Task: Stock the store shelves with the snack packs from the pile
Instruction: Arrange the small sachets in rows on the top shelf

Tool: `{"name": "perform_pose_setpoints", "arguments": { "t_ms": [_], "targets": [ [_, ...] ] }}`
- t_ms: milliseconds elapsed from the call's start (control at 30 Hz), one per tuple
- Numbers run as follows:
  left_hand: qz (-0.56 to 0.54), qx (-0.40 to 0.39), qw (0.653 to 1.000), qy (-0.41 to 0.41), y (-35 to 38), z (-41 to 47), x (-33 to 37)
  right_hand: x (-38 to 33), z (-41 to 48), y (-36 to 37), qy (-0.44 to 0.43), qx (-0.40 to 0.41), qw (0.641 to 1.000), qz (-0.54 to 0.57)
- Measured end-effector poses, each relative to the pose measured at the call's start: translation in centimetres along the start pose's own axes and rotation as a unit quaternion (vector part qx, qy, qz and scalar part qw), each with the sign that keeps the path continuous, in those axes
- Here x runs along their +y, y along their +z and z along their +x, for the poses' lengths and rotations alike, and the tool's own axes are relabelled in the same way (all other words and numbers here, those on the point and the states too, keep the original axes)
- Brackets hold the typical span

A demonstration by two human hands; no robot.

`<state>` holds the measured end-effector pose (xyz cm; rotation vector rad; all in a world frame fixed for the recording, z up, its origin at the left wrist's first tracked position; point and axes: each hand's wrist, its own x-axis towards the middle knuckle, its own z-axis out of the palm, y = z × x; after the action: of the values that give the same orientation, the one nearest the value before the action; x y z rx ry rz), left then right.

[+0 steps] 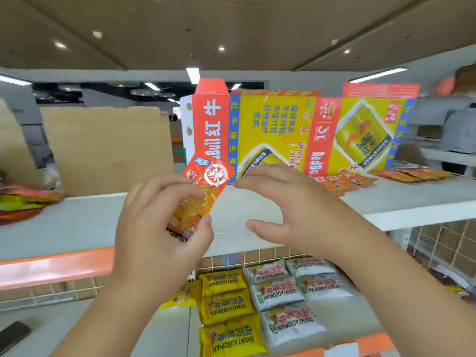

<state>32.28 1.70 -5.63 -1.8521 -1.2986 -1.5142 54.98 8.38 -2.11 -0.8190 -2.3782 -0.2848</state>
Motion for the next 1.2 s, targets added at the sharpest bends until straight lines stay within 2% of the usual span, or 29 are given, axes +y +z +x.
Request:
{"name": "perform_pose_setpoints", "arguments": {
  "t_ms": [367, 533, 733, 800, 867, 1000, 1100, 1200],
  "targets": [
    [-0.077, -0.062, 0.990, 0.098, 9.4, 7.7, 6.6, 8.2, -6.6, -8.6, 0.157, -0.017, 0.980, -0.123],
    [-0.091, -0.089, 0.984, 0.127, 14.9, 9.7, 10.8, 14.5, -9.5, -11.2, 0.215, -0.001, 0.972, -0.092],
    [-0.067, -0.086, 0.986, 0.127, 24.2, 11.5, 16.6, 26.3, -12.8, -13.1, 0.234, 0.009, 0.971, -0.038],
    [-0.066, -0.085, 0.987, 0.117, 27.9, 12.0, 18.5, 30.1, -13.5, -13.2, 0.238, 0.000, 0.971, -0.002],
    [-0.064, -0.079, 0.989, 0.104, 31.7, 12.4, 20.3, 33.1, -13.6, -12.9, 0.236, -0.004, 0.967, 0.097],
    [-0.071, -0.050, 0.994, 0.073, 38.2, 12.9, 22.8, 36.6, -12.2, -11.9, 0.234, 0.028, 0.929, 0.286],
    [-0.054, -0.045, 0.996, 0.063, 41.7, 13.8, 23.3, 39.0, -11.2, -11.4, 0.279, 0.059, 0.892, 0.351],
    [-0.064, -0.083, 0.993, 0.058, 44.2, 14.7, 23.6, 41.8, -10.8, -10.6, 0.297, 0.071, 0.887, 0.346]
  ]
}}
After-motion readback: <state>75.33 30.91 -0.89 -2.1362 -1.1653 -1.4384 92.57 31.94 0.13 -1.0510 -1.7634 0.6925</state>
